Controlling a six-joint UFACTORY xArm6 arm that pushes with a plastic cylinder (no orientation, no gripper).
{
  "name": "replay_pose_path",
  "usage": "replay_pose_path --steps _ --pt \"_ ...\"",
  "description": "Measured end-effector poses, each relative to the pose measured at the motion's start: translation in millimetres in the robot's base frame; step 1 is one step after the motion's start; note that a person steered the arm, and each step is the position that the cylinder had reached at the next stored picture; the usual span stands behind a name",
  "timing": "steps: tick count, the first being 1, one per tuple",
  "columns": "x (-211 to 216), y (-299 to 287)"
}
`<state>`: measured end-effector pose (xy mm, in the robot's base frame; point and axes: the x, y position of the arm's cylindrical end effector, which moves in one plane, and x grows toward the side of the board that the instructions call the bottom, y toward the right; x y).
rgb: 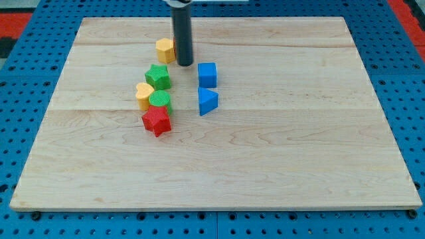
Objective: Adjust the yellow hexagon to the left of the red circle
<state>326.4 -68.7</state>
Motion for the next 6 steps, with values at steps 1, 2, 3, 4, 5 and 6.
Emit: replay_pose_path --steps 1,2,3,4,5,6 --pt "-9 -16" --pt "-8 -16" --pt "-8 -26" --pt "-8 -45" --pt "-16 -45" --pt "-24 -45"
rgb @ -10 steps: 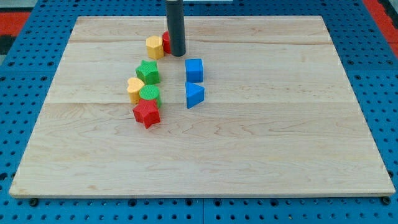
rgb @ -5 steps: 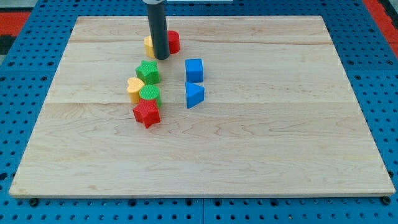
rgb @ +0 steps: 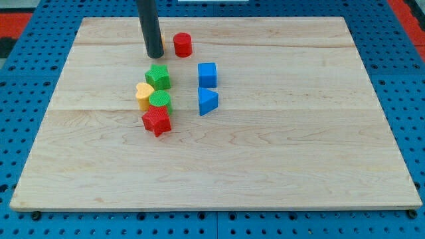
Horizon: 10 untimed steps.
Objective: Adjust the yellow hexagon to the left of the red circle
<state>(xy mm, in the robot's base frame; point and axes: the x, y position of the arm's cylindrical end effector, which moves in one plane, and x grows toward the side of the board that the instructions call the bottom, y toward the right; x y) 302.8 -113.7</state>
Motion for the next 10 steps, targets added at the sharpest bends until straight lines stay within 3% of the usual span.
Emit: replay_pose_path --steps 2,3,4,5,7,8,10 --pt "30 24" --pt "8 102" --pt "-41 138" --pt "-85 130" --pt "-110 13" --pt "-87 -8" --pt "-67 11"
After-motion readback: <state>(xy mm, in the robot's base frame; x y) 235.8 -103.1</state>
